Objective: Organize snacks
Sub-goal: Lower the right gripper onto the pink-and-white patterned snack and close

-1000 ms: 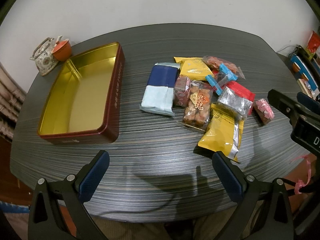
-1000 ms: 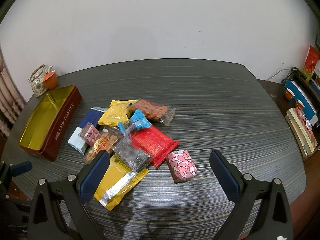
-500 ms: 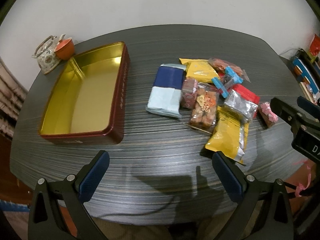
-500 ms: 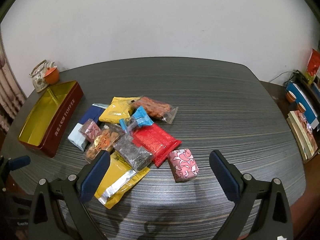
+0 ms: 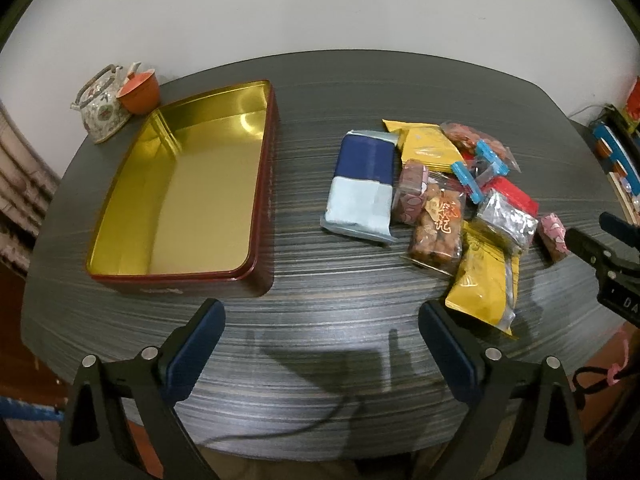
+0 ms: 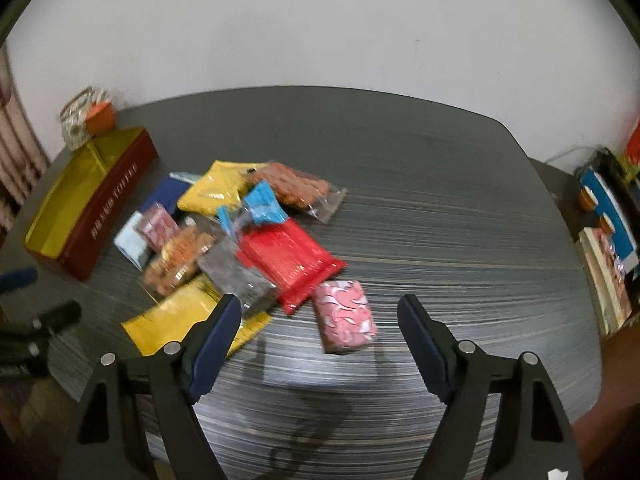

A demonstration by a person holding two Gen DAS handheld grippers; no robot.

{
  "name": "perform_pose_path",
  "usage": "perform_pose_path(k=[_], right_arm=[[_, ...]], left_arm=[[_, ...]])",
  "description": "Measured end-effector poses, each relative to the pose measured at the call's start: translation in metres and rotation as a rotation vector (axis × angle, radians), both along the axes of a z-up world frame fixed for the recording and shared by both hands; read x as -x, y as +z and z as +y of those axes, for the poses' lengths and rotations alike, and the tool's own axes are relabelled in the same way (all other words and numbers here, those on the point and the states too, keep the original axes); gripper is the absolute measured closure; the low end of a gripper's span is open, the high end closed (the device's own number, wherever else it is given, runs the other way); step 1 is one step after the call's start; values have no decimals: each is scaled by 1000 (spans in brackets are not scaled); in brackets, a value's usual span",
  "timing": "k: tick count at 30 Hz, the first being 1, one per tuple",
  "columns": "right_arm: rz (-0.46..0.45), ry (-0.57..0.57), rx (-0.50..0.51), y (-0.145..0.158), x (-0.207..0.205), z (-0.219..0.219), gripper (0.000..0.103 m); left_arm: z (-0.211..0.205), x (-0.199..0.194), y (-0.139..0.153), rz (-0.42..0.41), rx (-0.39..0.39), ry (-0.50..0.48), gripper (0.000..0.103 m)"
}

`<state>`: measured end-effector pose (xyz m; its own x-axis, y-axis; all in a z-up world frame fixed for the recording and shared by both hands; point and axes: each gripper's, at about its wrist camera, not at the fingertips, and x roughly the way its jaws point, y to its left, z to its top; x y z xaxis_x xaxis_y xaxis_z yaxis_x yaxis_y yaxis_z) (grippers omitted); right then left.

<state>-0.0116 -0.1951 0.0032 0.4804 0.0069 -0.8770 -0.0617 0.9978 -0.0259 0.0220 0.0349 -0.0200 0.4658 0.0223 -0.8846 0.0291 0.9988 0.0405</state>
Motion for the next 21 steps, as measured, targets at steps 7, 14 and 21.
perform_pose_path(k=[7, 14, 21], right_arm=[[68, 18, -17, -20, -7, -19, 35], [106, 31, -66, -39, -15, -27, 41], [115, 37, -98, -50, -21, -24, 59]], left_arm=[[-1, -7, -4, 15, -1, -12, 10], [-9, -12, -3, 15, -11, -40, 13], [-18, -22, -1, 9, -32, -71, 18]])
